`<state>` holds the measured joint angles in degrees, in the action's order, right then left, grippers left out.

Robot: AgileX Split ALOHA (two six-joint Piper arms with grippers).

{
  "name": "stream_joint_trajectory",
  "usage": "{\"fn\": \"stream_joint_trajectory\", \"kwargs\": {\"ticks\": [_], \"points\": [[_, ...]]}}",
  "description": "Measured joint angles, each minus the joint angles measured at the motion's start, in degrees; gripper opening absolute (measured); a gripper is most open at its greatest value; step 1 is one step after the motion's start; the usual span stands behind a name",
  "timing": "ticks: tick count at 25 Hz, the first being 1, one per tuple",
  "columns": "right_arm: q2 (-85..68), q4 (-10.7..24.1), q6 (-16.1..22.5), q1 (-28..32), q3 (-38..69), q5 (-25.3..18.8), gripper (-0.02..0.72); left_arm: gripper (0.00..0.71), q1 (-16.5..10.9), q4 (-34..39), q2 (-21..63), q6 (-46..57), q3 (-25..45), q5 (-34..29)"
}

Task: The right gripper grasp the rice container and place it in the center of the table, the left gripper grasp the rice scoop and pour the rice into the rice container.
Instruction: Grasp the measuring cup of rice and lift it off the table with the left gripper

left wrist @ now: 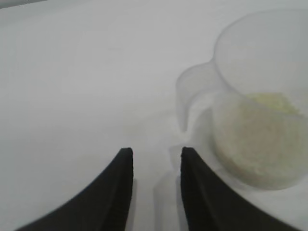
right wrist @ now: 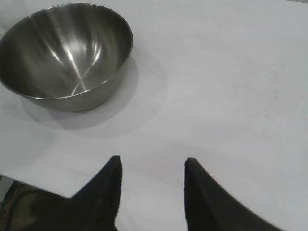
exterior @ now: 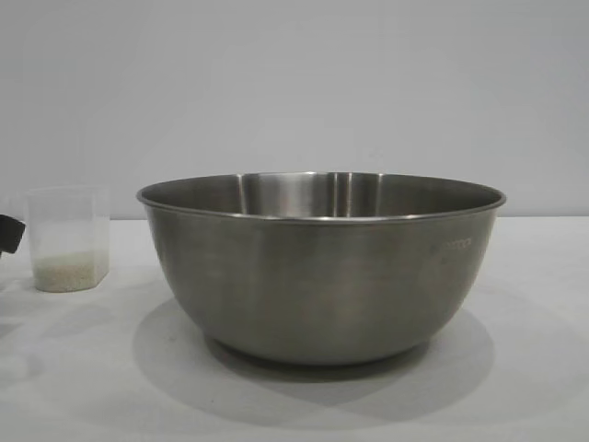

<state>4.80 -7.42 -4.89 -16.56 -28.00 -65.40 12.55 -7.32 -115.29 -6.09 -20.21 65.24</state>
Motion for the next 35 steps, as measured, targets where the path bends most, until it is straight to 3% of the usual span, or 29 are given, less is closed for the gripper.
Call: {"fn": "stream_joint_trajectory", "kwargs": {"ticks": [4, 7, 15, 17, 31, 33, 35], "points": [[0.0, 0.0, 0.0, 0.0, 0.0, 0.0, 0.298, 0.225, -2.41, 5.53, 0.0, 0.13, -0.1, 0.0], [0.0, 0.0, 0.0, 0.0, 0.0, 0.0, 0.298, 0.225, -2.74, 7.41, -0.27, 0.13, -0.96, 0.1], [0.0, 0.0, 0.0, 0.0, 0.0, 0.0, 0.298, 0.225, -2.87, 6.48, -3.29, 0.13, -2.3, 0.31], [0.0, 0.0, 0.0, 0.0, 0.0, 0.0, 0.247, 0.225, -2.87, 5.59, -3.43, 0.13, -2.85, 0.31], [0.0, 0.0, 0.0, 0.0, 0.0, 0.0, 0.249, 0.225, -2.87, 5.39, -3.43, 0.13, -6.27, 0.31], [0.0, 0.0, 0.0, 0.0, 0.0, 0.0, 0.249, 0.094, -2.87, 5.81, -3.02, 0.13, -6.27, 0.31], [0.0, 0.0, 0.0, 0.0, 0.0, 0.0, 0.249, 0.036, -2.87, 7.17, -2.18, 0.13, -6.27, 0.31]]}}
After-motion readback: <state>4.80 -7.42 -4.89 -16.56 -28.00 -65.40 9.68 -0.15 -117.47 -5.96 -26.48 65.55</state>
